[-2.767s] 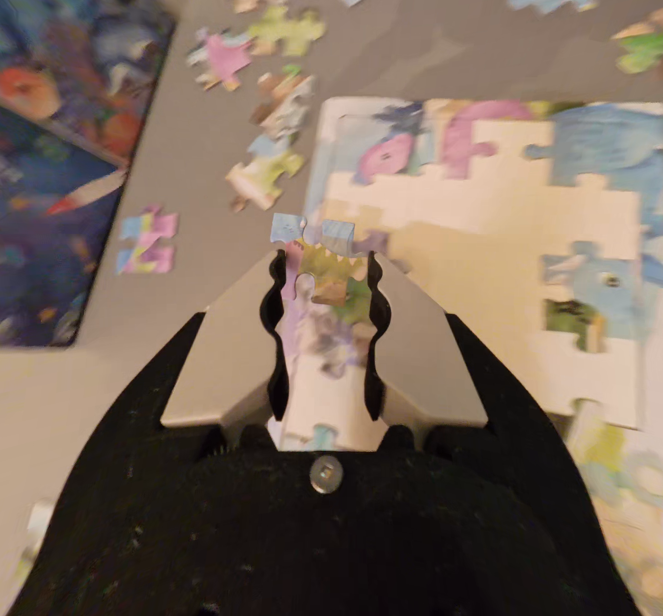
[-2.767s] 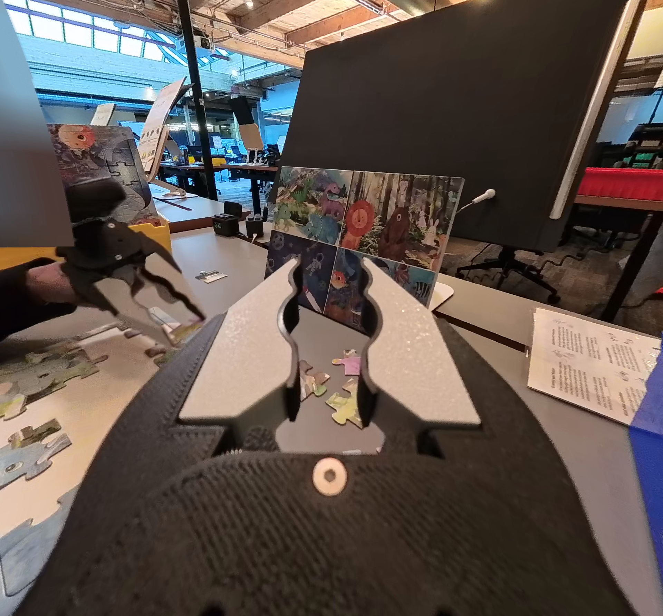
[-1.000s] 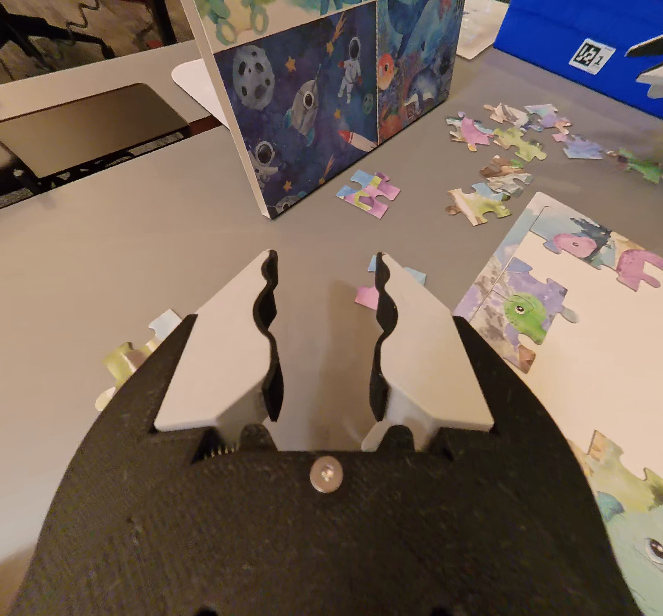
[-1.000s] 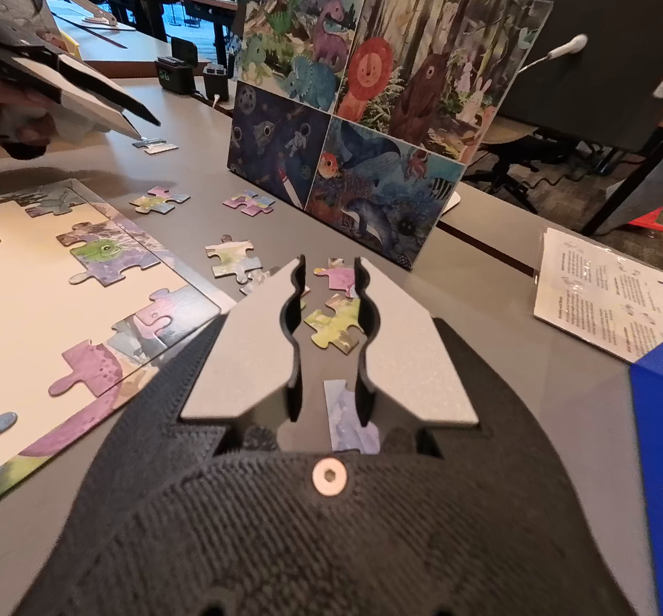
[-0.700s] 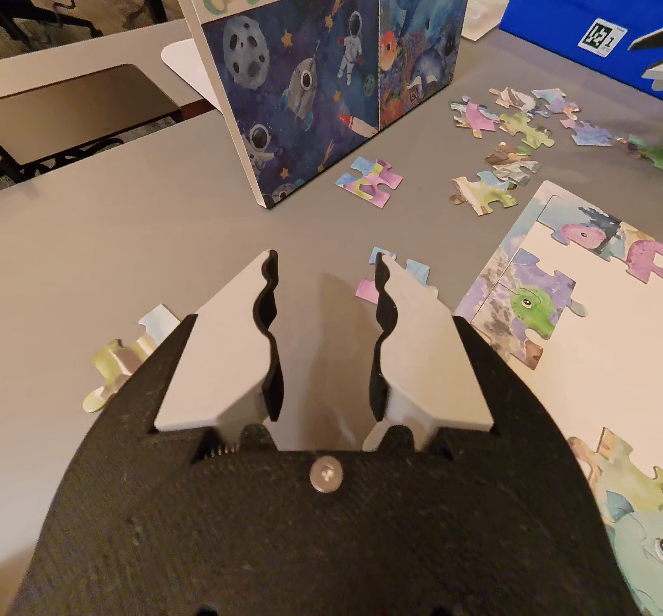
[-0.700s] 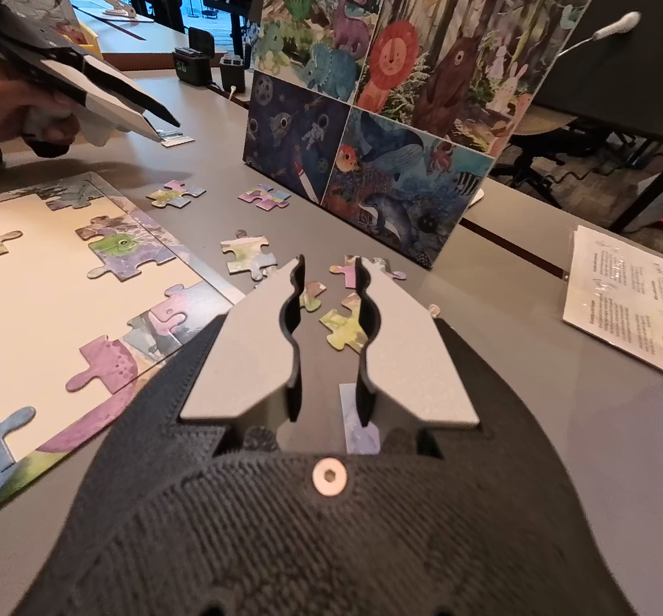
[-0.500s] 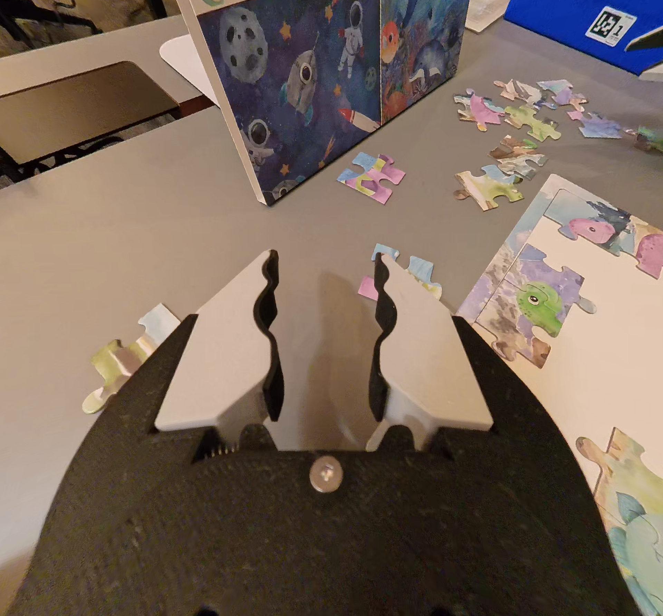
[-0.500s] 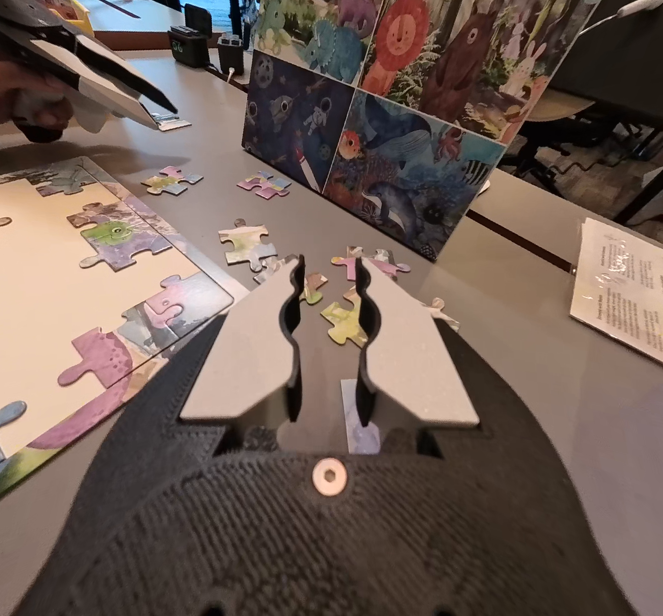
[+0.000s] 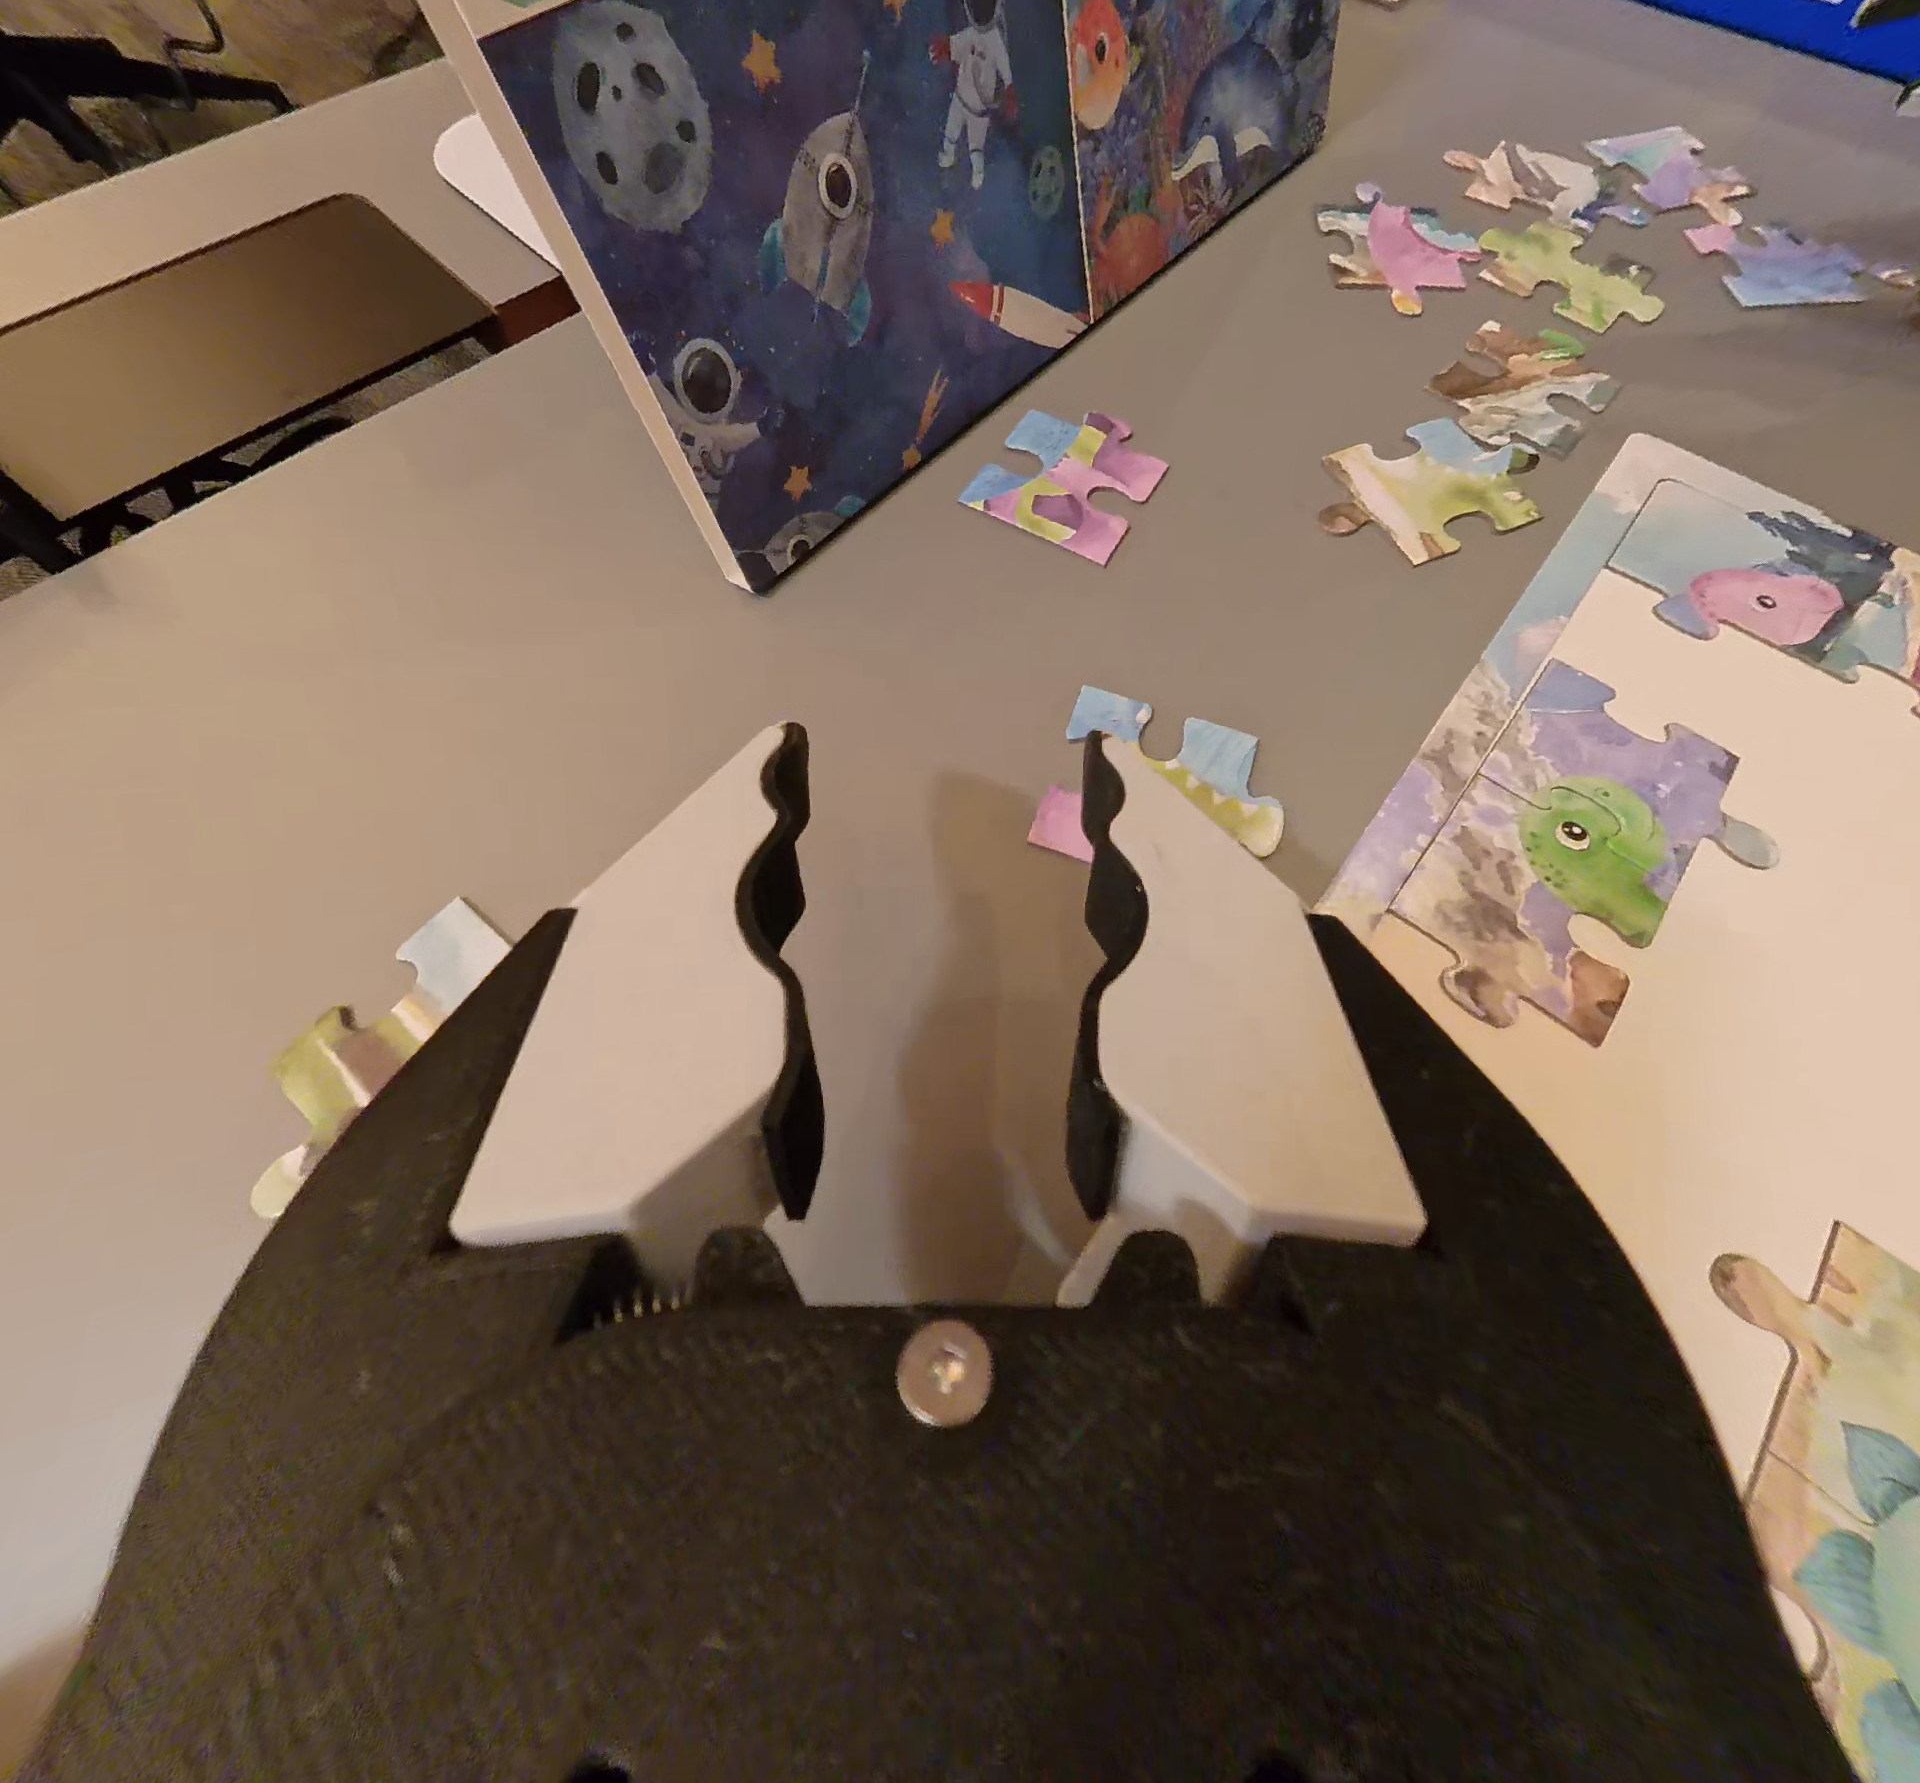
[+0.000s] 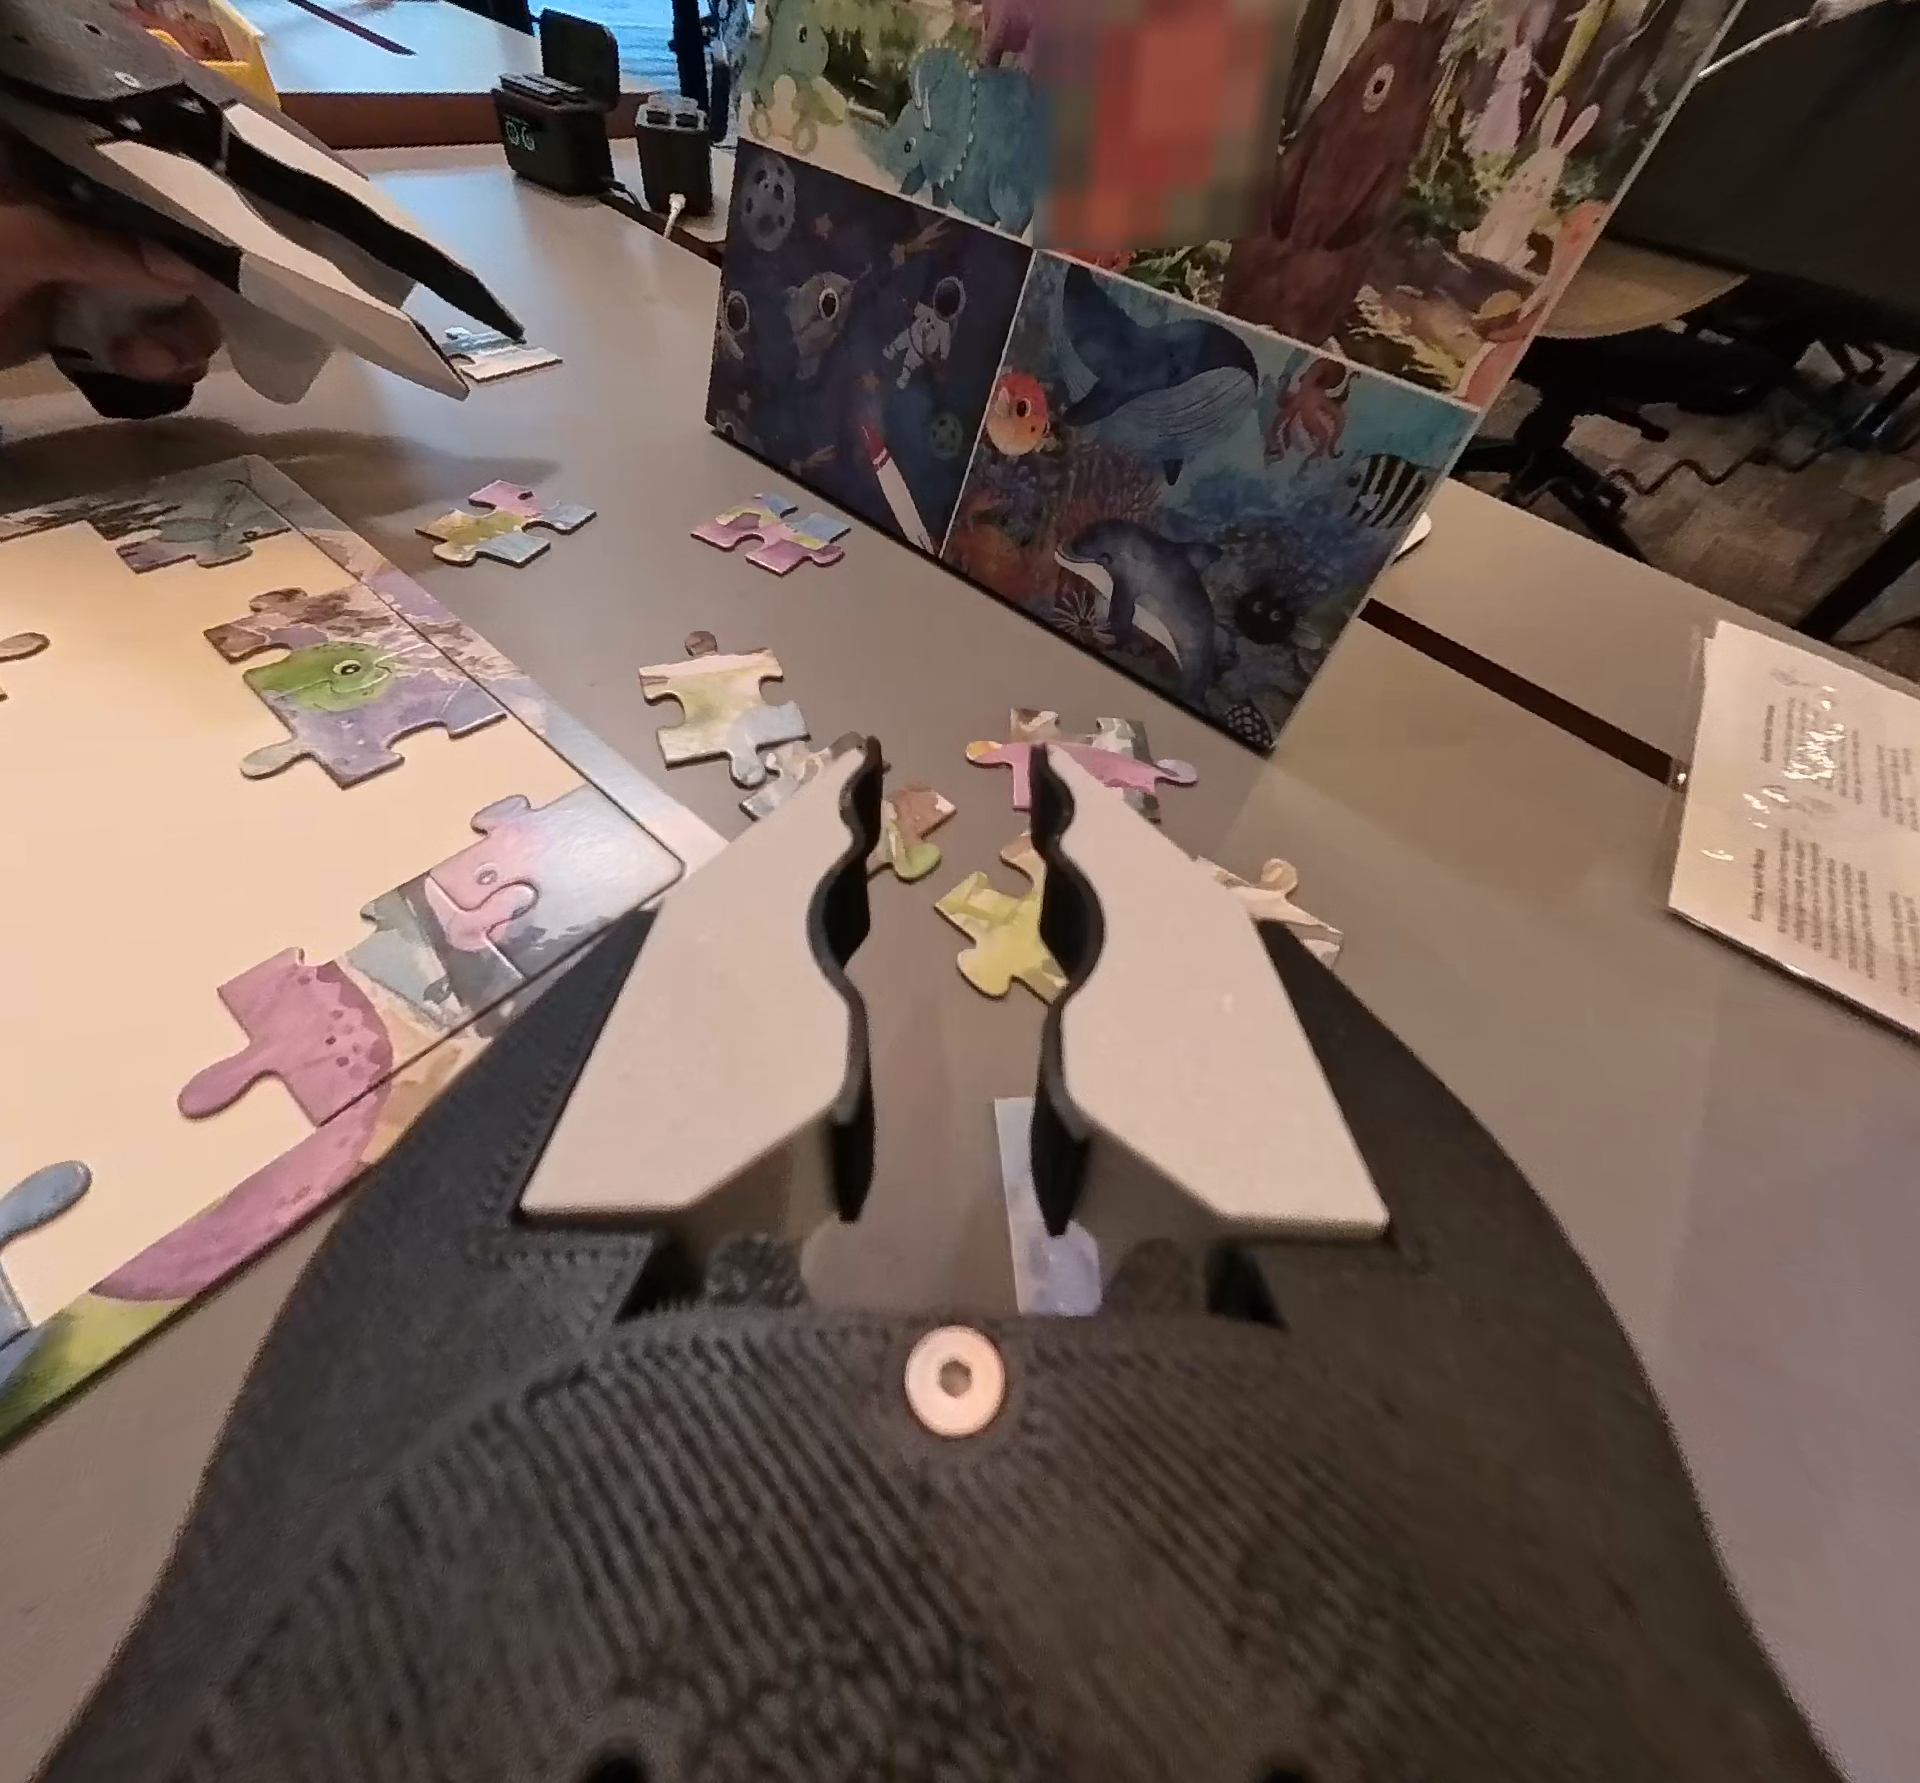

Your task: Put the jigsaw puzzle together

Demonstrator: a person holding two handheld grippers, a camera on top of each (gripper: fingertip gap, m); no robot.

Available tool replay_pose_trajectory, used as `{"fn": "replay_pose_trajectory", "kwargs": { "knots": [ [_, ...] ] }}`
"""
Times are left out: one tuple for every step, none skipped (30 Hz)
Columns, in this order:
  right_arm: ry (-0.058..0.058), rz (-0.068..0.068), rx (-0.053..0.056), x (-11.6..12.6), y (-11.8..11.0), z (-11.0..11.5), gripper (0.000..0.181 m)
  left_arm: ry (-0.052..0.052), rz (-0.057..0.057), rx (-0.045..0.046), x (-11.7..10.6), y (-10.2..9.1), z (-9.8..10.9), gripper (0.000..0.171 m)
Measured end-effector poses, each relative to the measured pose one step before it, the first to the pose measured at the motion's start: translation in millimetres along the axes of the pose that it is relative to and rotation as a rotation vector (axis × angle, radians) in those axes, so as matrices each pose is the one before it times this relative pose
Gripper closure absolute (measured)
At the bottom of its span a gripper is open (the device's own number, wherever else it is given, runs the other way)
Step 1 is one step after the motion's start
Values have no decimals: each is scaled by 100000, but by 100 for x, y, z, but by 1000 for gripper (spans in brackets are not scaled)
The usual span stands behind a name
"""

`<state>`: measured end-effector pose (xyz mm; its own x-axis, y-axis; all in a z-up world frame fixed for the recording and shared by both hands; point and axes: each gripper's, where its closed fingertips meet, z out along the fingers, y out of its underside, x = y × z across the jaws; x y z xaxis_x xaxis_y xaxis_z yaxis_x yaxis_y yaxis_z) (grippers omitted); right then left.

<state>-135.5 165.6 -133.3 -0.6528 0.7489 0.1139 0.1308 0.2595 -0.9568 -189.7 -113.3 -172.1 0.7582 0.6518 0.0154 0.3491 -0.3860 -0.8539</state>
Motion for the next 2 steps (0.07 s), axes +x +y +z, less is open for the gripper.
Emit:
{"fn": "replay_pose_trajectory", "kwargs": {
  "knots": [
    [155,-600,332,-57,-135,-48,155,-111,545,20,74,-49,-15,120],
    [301,-824,135,-50,-119,-37,155,-396,815,-148,42,-26,-8,120]
  ]
}}
